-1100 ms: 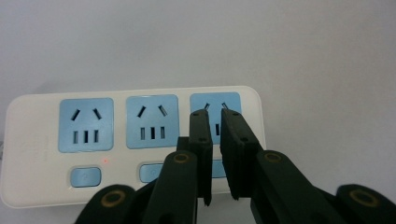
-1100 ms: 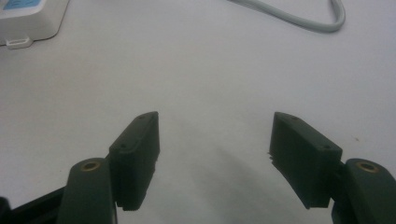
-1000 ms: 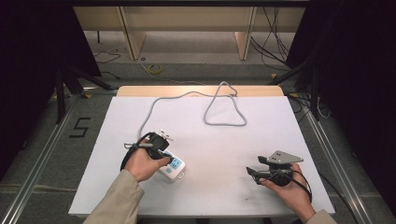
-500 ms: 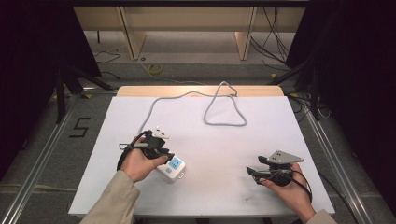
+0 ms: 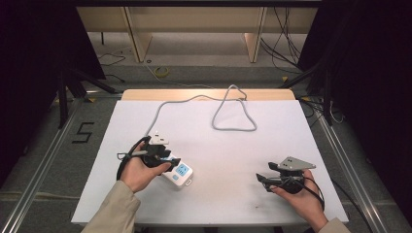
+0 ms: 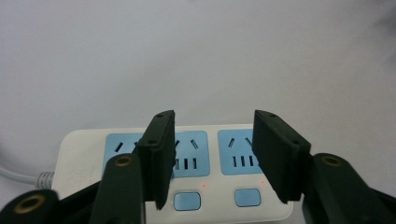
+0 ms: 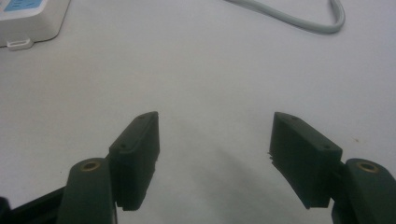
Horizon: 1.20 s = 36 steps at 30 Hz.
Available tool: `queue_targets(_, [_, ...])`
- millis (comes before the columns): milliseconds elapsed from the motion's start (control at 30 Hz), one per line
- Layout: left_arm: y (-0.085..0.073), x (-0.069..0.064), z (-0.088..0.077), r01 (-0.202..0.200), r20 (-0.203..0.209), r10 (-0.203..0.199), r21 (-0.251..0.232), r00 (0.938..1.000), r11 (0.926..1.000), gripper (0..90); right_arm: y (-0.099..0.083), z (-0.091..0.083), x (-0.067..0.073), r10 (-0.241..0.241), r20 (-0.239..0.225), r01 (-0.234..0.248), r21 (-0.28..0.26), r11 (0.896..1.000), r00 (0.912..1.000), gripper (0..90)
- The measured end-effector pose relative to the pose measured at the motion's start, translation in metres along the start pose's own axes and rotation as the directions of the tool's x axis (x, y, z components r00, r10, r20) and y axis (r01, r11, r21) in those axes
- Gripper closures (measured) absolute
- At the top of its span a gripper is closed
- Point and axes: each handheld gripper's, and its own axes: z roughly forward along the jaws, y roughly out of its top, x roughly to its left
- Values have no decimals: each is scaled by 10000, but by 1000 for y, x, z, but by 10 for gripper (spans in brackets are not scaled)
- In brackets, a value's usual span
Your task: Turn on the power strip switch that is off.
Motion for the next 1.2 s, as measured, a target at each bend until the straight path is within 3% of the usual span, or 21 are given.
queue_targets(367, [-9,-2,-3,-457,45,464,-998,9989,9940,341,0,0,0,21,-48,-21,-78,10000,10000,339])
queue_targets(533, [-14,-3,-4,-686,290,728,-1238,9969,9899,305,0,0,1,18,-61,-18,-82,10000,10000,339])
queue_targets(667, [-19,-4,-5,-661,363,720,-1426,9967,9876,287,0,0,1,22,-91,-23,-90,10000,10000,338])
queue_targets(1200, [-47,7,-16,-553,-95,545,-2012,9985,9780,242,1,0,3,-100,-323,94,-193,9998,9994,330])
